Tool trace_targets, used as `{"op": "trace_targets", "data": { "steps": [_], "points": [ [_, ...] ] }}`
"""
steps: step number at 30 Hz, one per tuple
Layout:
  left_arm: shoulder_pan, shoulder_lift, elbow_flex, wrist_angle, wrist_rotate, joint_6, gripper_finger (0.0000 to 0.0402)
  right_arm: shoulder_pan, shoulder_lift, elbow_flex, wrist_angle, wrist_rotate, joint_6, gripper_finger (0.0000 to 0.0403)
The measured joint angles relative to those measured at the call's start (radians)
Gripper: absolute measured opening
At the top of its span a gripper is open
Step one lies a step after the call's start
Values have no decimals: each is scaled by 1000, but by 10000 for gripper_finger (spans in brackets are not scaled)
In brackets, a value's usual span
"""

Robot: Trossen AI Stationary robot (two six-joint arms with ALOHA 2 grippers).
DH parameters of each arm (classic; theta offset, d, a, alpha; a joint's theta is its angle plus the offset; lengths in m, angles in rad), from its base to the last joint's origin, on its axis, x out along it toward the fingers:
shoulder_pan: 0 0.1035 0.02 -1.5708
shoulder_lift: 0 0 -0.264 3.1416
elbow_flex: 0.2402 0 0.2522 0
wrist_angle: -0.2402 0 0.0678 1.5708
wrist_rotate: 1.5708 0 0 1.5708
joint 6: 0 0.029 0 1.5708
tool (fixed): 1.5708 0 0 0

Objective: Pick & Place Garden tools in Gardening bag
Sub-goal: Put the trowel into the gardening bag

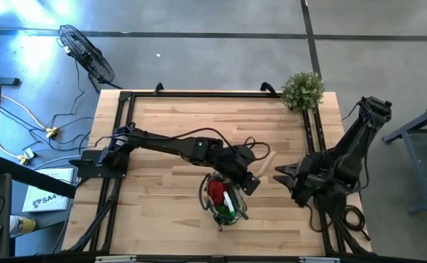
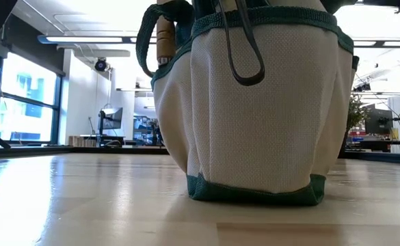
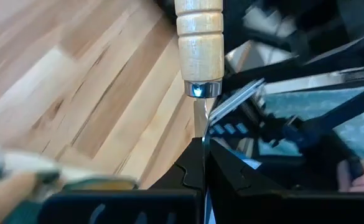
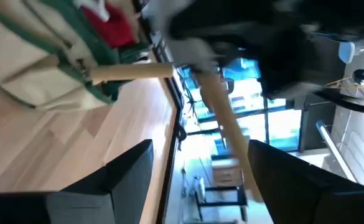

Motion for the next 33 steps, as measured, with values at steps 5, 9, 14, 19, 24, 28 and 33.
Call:
{"op": "trace_targets", "data": {
  "steps": [5,9,14,19,24,28,33],
  "points": [
    [4,0,0,5,-34,11,0,-41,90,0,89,59,-63,254],
    [6,0,0,7,-37,11,0,-66,138,0,228,104,-204,253],
    [6,0,0,8,-39,11,0,-86,147,0,296,74,-239,241],
    [6,0,0,7,-46,16,0,-93,148,0,333,41,-299,226],
    [6,0,0,7,-46,19,0,-102,148,0,376,-4,-364,214],
    [6,0,0,6,-45,19,0,-130,148,0,381,-1,-366,206],
    [7,0,0,5,-42,17,0,-185,148,0,382,-7,-368,199]
  ]
}}
